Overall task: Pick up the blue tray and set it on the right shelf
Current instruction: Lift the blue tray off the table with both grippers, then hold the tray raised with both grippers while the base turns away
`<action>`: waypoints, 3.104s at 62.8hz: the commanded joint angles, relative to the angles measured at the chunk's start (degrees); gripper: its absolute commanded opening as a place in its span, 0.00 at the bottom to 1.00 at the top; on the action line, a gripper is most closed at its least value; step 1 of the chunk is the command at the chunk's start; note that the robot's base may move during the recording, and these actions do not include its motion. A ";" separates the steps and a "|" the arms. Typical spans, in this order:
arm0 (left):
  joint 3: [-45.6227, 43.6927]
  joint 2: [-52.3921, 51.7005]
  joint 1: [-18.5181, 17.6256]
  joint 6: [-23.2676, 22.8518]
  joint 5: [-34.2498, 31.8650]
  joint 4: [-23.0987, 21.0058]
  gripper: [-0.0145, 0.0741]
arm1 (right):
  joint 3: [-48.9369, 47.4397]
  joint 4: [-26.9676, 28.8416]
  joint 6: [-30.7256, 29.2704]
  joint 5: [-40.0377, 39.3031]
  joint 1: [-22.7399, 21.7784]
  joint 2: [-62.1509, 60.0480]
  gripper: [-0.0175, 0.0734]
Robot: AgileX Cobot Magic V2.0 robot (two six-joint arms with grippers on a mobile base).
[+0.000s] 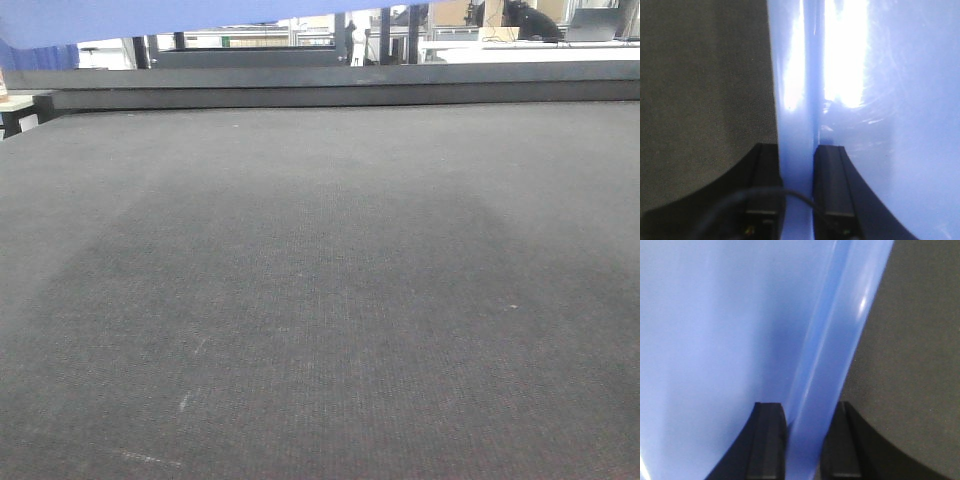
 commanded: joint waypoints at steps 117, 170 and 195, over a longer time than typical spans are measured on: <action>-1.24 -2.04 -0.96 1.94 5.08 -0.66 0.11 | -1.58 0.46 -1.61 -5.87 0.49 -1.98 0.26; -1.24 -2.04 -0.96 1.94 5.08 -0.66 0.11 | -1.58 0.46 -1.61 -5.84 0.49 -1.98 0.26; -1.24 -2.04 -0.96 1.94 4.98 -0.66 0.11 | -1.58 0.46 -1.61 -5.84 0.49 -1.98 0.26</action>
